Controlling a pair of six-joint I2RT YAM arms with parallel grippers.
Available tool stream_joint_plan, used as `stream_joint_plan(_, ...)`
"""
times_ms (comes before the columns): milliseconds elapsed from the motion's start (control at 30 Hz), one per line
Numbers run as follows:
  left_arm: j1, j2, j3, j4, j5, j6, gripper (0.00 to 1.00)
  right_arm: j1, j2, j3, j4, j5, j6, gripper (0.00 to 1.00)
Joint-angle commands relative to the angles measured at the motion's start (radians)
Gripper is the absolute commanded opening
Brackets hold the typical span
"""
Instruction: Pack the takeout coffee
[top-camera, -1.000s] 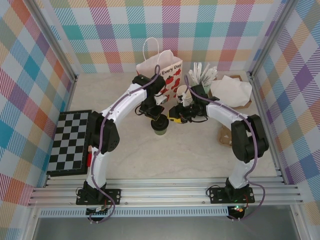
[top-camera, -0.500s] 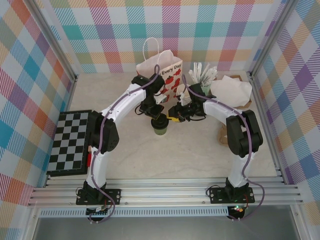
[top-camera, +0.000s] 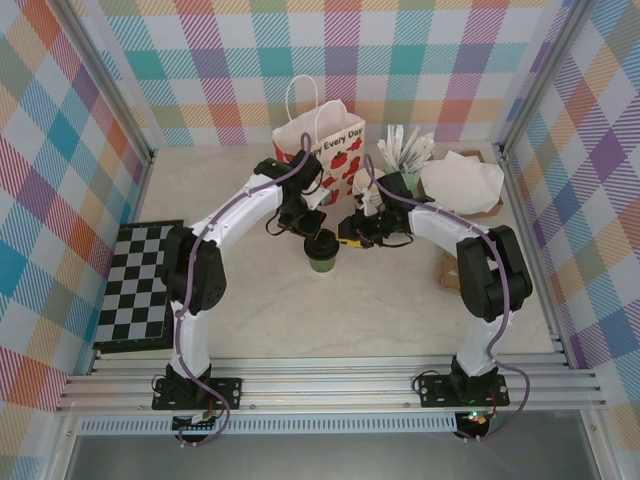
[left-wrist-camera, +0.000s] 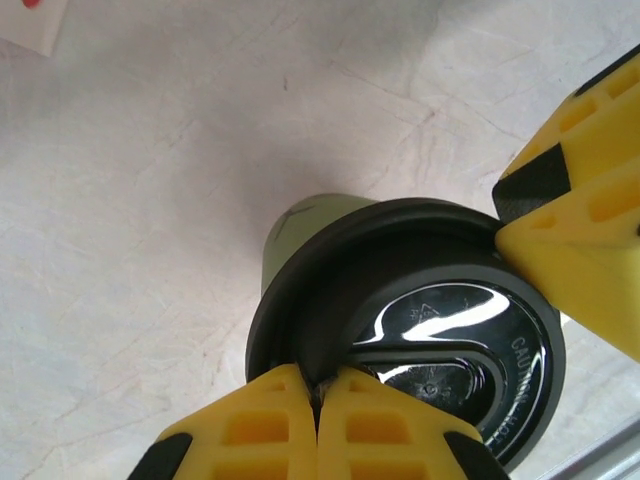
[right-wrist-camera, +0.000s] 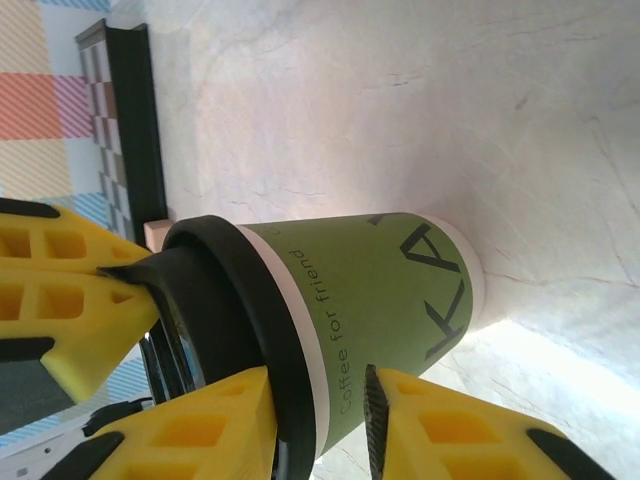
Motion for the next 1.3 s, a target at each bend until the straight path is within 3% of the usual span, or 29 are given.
stream_joint_plan(0, -0.018, 0.054, 0.019, -0.154, 0.078, -0.018, 0.00, 0.021, -0.073, 0.036, -0.129, 0.063, -0.005, 0.34)
stream_joint_plan(333, -0.096, -0.073, 0.025, -0.215, 0.027, 0.046, 0.00, 0.028, -0.179, -0.052, -0.058, 0.010, 0.061, 0.49)
stream_joint_plan(600, -0.129, -0.134, -0.097, -0.092, -0.043, -0.007, 0.00, 0.035, -0.163, -0.145, 0.005, 0.009, 0.121, 0.45)
stream_joint_plan(733, -0.142, -0.175, -0.156, -0.022, -0.069, -0.034, 0.00, 0.039, -0.151, -0.164, 0.051, -0.069, 0.131, 0.44)
stream_joint_plan(967, -0.151, -0.210, -0.224, 0.046, -0.052, -0.049, 0.00, 0.057, -0.110, -0.160, 0.058, -0.087, 0.126, 0.44)
stream_joint_plan(1267, -0.151, -0.203, -0.284, 0.085, -0.043, -0.072, 0.00, 0.084, -0.040, -0.181, 0.008, -0.013, 0.087, 0.37)
